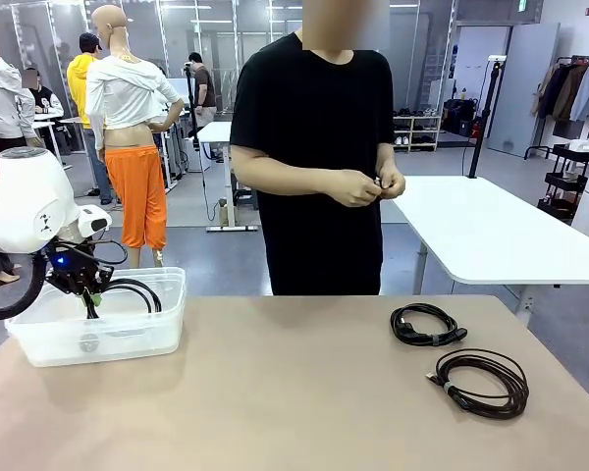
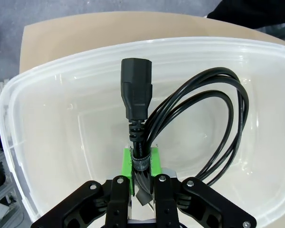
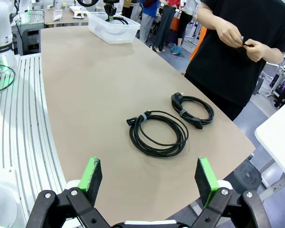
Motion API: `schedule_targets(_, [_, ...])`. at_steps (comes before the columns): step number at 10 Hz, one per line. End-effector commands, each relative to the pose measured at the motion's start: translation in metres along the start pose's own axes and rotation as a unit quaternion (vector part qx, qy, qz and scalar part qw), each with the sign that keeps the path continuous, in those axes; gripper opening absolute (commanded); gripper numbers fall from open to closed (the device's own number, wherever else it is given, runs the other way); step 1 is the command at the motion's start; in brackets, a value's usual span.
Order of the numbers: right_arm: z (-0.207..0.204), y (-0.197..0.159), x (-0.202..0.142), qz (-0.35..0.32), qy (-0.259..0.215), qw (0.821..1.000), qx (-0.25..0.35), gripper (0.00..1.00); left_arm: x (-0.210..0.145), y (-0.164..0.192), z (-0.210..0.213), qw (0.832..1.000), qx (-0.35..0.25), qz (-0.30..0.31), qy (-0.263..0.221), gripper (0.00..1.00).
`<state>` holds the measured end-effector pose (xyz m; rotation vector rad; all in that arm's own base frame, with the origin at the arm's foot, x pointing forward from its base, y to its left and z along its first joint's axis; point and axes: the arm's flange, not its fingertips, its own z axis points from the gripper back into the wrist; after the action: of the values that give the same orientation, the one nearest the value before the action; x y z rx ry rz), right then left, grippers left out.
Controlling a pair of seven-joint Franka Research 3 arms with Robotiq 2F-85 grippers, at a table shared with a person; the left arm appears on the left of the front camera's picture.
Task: Organize and store the cables.
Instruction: Place the Power Cable into the Organizing box.
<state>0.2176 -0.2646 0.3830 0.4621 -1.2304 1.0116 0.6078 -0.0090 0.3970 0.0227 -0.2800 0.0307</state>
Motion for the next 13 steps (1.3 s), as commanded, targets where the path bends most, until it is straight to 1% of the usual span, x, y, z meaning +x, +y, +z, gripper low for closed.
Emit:
schedule_targets(1, [0.002, 0.001, 0.000, 0.009, -0.002, 1.000, 0.003, 1.00, 0.003, 0.013, -0.008, 0.999, -0.002, -0.039, -0.025, 0.17])
schedule_targets(2, [0.002, 0.001, 0.000, 0.009, -0.002, 1.000, 0.003, 1.00, 0.005, 0.013, -0.009, 0.999, 0.003, -0.031, -0.026, 0.30])
schedule_targets(3, [0.002, 0.001, 0.000, 0.009, -0.002, 1.000, 0.003, 1.00, 0.003, 0.013, -0.008, 0.999, 0.005, -0.041, -0.031, 0.51])
schedule_targets(4, [0.002, 0.001, 0.000, 0.009, -0.002, 1.000, 0.003, 1.00, 0.002, 0.013, -0.007, 0.998, 0.005, -0.043, -0.034, 0.63])
schedule_targets(5, [0.002, 0.001, 0.000, 0.009, -0.002, 1.000, 0.003, 1.00, -0.001, 0.015, -0.004, 0.998, 0.001, -0.049, -0.037, 0.81])
schedule_targets(6, [0.002, 0.001, 0.000, 0.009, -0.002, 1.000, 0.003, 1.00, -0.001, 0.016, -0.003, 0.998, 0.001, -0.050, -0.039, 0.93])
schedule_targets(7, [0.002, 0.001, 0.000, 0.009, -0.002, 1.000, 0.003, 1.00, -0.002, 0.016, 0.001, 0.998, 0.000, -0.052, -0.042, 1.00])
schedule_targets(12, [0.002, 0.001, 0.000, 0.009, -0.002, 1.000, 0.003, 1.00, -0.011, 0.019, 0.019, 0.995, -0.014, -0.071, -0.072, 1.00])
schedule_targets(13, [0.002, 0.001, 0.000, 0.009, -0.002, 1.000, 0.003, 1.00, -0.012, 0.015, 0.011, 0.991, 0.000, -0.098, -0.094, 1.00])
